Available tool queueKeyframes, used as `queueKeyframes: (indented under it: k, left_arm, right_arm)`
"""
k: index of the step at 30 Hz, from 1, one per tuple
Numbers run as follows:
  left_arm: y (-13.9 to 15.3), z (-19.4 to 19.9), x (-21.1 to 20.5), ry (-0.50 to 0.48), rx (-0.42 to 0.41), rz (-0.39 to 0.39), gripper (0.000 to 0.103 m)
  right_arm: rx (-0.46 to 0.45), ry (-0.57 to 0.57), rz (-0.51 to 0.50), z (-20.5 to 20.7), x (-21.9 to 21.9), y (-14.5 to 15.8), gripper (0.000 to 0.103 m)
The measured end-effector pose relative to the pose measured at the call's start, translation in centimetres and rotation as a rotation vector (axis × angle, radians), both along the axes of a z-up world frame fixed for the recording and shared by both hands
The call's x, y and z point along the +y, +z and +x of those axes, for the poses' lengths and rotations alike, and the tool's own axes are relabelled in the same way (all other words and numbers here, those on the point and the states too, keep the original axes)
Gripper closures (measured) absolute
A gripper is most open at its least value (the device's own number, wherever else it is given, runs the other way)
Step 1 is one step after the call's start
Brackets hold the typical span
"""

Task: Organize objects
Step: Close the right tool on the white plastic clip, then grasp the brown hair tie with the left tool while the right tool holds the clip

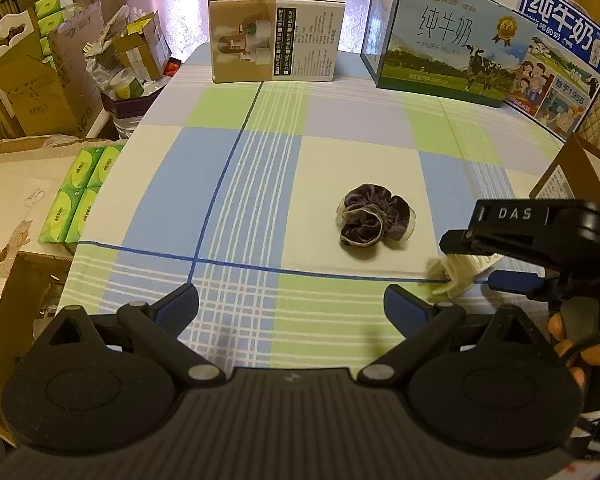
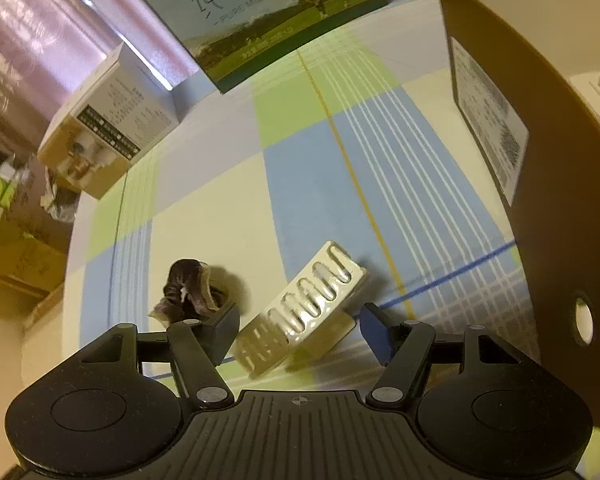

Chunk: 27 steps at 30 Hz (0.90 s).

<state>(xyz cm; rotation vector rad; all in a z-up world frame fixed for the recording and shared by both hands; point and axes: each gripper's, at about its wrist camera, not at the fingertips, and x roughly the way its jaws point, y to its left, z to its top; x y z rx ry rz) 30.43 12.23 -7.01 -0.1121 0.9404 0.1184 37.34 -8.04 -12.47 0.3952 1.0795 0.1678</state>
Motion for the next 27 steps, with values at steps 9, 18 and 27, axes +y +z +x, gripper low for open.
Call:
queueKeyframes:
  k: [9, 18, 27]
  left_arm:
    - [-1.4, 1.6, -0.9, -0.023, 0.011, -0.017, 0.006]
    - [-3.1, 5.5, -3.1, -0.081, -0.023, -0.026, 0.006]
    - [-4.5, 8.7, -4.6, -0.089, -0.037, 0.013, 0.017]
  right_arm:
    - [-0.11, 0.23, -0.233, 0.8, 1.7, 0.6, 0.078]
    - [-0.146, 0.227, -0.291, 2.1, 0.9, 0.6, 0.078]
    - [-0.149, 0.191, -0.249, 3.1, -0.6, 1.1, 0.078]
